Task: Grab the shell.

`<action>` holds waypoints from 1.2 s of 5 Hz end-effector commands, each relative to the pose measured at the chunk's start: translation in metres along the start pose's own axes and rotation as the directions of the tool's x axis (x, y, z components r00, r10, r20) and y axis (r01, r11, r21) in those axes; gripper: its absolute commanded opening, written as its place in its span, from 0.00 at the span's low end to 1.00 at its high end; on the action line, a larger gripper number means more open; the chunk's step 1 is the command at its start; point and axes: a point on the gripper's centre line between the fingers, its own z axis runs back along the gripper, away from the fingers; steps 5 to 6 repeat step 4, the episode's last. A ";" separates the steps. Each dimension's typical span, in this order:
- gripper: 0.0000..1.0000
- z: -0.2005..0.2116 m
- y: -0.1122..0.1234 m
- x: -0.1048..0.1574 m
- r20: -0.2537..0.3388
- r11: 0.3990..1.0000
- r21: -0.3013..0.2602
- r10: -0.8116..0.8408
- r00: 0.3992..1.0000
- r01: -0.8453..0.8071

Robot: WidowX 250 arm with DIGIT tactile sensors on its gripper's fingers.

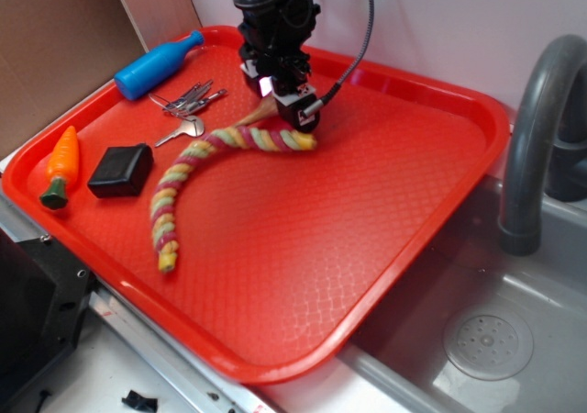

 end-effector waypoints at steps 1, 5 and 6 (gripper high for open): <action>0.00 0.122 -0.035 -0.030 0.076 0.975 0.022 0.217 0.973 -0.220; 0.00 0.183 -0.038 -0.083 0.152 0.962 0.012 0.269 0.951 -0.274; 0.00 0.183 -0.038 -0.083 0.152 0.962 0.012 0.269 0.951 -0.274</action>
